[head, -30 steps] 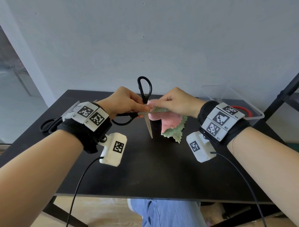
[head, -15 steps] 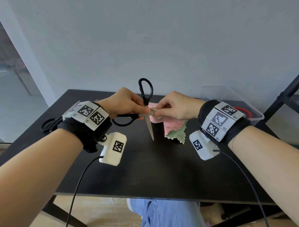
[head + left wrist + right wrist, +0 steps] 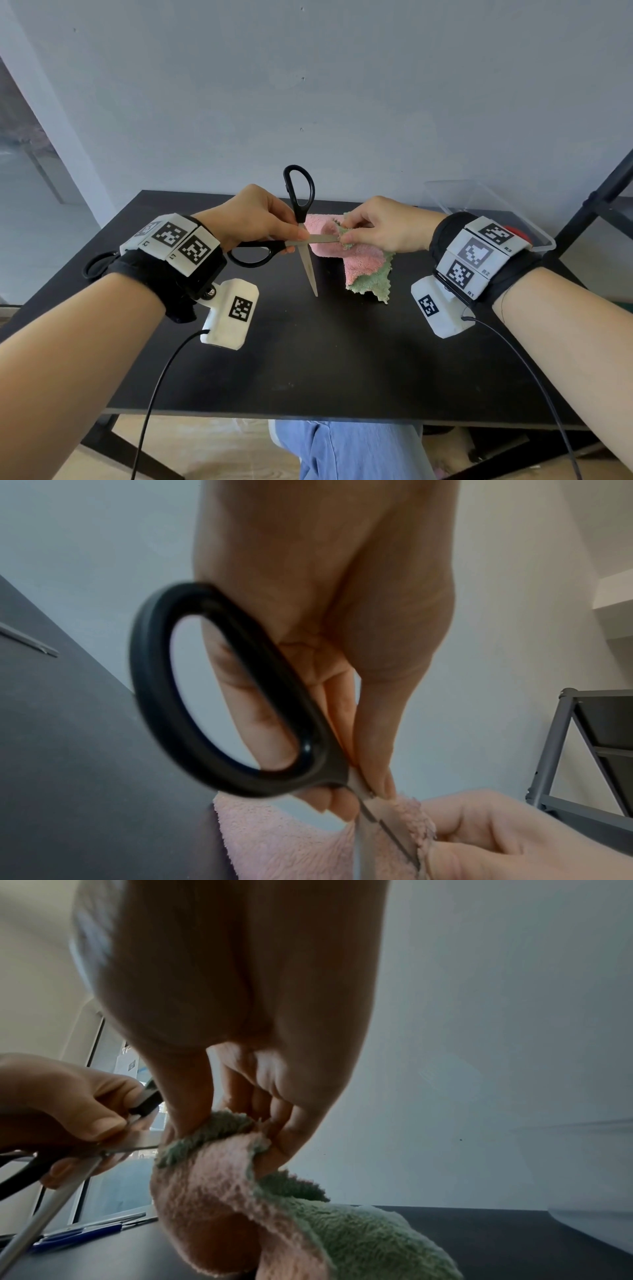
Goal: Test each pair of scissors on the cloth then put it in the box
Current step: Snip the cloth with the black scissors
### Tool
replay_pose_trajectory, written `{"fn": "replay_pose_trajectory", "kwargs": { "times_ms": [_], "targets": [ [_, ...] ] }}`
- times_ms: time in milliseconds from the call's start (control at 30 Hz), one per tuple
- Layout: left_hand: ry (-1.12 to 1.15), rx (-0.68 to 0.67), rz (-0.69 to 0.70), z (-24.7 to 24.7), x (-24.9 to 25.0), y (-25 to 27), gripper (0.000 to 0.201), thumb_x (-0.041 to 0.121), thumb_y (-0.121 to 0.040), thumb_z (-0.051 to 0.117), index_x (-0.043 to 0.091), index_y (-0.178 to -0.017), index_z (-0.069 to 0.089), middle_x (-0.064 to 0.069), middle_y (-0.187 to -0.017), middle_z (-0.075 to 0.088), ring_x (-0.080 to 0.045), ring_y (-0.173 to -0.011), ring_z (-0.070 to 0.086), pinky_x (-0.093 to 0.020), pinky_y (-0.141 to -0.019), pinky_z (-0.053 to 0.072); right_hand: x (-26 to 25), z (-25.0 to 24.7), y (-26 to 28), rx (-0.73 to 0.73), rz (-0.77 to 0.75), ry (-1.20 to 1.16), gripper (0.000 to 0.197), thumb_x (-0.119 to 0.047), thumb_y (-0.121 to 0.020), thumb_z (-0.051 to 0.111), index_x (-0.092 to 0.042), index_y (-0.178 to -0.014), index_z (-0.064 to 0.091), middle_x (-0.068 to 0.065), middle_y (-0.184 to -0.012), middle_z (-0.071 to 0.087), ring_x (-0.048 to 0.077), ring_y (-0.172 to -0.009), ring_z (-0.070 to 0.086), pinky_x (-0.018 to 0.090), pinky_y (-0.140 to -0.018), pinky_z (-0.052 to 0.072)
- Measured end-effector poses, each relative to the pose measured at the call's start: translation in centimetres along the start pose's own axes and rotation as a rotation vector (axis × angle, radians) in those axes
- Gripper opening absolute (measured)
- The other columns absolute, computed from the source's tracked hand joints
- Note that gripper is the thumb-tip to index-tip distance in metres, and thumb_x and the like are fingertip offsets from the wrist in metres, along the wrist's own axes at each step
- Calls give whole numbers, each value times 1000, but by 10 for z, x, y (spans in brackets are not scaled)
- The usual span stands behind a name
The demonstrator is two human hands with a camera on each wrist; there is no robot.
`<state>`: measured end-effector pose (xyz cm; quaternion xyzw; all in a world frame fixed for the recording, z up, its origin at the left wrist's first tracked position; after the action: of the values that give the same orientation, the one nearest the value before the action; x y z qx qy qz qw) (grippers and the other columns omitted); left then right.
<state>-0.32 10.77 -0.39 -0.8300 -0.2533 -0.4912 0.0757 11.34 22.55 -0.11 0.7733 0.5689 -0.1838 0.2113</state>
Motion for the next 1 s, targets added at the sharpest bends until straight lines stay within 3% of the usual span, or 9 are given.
{"fn": "replay_pose_trajectory", "kwargs": {
  "times_ms": [100, 233, 300, 400, 500, 633, 667, 833, 1000],
  "targets": [
    [-13, -5, -3, 0, -1, 0, 19, 19, -75, 80, 2, -81, 75, -16, -78, 73, -12, -66, 66, -19, -70, 54, 0, 0, 3, -17, 13, -20, 30, -28, -91, 61, -26, -61, 60, 7, -67, 40, 24, -64, 36, 37, -63, 31],
    [-2, 7, -22, -9, -6, 2, 17, 17, -75, 79, 2, -78, 73, -13, -72, 72, -11, -63, 66, -14, -61, 52, 11, -7, 9, 27, 42, 1, 33, -27, -91, 61, 4, -79, 61, 4, -65, 39, 20, -63, 34, 31, -61, 29],
    [56, 46, -42, -19, -12, 6, 13, 14, -76, 78, 2, -76, 71, -11, -69, 72, -10, -61, 66, -13, -58, 51, 23, -10, 13, 56, 62, 6, 40, -28, -90, 62, 12, -90, 60, 12, -70, 44, 20, -66, 38, 30, -63, 32],
    [206, 64, -54, -25, -19, 11, 11, 10, -79, 73, 1, -84, 70, -12, -73, 72, -15, -65, 68, -15, -62, 54, 30, -8, 17, 106, 74, -17, 25, -28, -87, 66, -4, -92, 66, 11, -87, 64, 16, -79, 55, 30, -78, 44],
    [276, 52, -24, -23, -17, 15, 13, 12, -82, 71, 2, -91, 70, -11, -76, 70, -17, -72, 66, -17, -68, 54, 25, 1, 17, 145, 64, -107, 21, -26, -84, 70, -11, -99, 68, 6, -94, 68, 12, -86, 60, 29, -87, 46],
    [428, 85, 14, -23, -7, 19, 21, 9, -85, 67, 7, -105, 65, -13, -81, 70, -18, -70, 67, -21, -68, 56, 16, 3, 17, 206, 50, -233, 7, -25, -84, 70, -19, -86, 68, -11, -80, 65, -3, -74, 58, 9, -75, 43],
    [488, 99, 20, -23, -4, 21, 20, 7, -85, 67, 5, -104, 62, -13, -82, 70, -18, -68, 67, -22, -68, 57, 14, 3, 17, 226, 47, -248, 7, -25, -85, 69, -18, -86, 69, -11, -80, 65, -1, -73, 59, 9, -73, 43],
    [771, 197, 5, -29, 3, 26, 20, 4, -86, 65, 0, -105, 58, -15, -89, 70, -17, -68, 71, -21, -61, 55, 4, -1, 24, 290, 34, -310, 24, -29, -89, 64, -6, -87, 71, 10, -88, 72, 15, -80, 66, 31, -83, 51],
    [903, 254, -31, -25, 7, 31, 15, 4, -85, 67, 1, -99, 61, -15, -88, 69, -17, -67, 71, -21, -56, 55, -9, 4, 30, 306, 13, -279, 32, -28, -93, 57, -1, -82, 69, 17, -84, 70, 18, -77, 62, 41, -84, 50]
  ]
}}
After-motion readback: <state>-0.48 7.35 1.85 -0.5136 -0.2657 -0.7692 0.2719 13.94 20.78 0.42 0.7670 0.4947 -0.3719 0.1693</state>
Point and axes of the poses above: each hand's wrist, its own y-axis away from the middle knuckle, its own z-axis out of the palm, x = y × z, the point moved 7 cm from there along -y, towards the middle knuckle
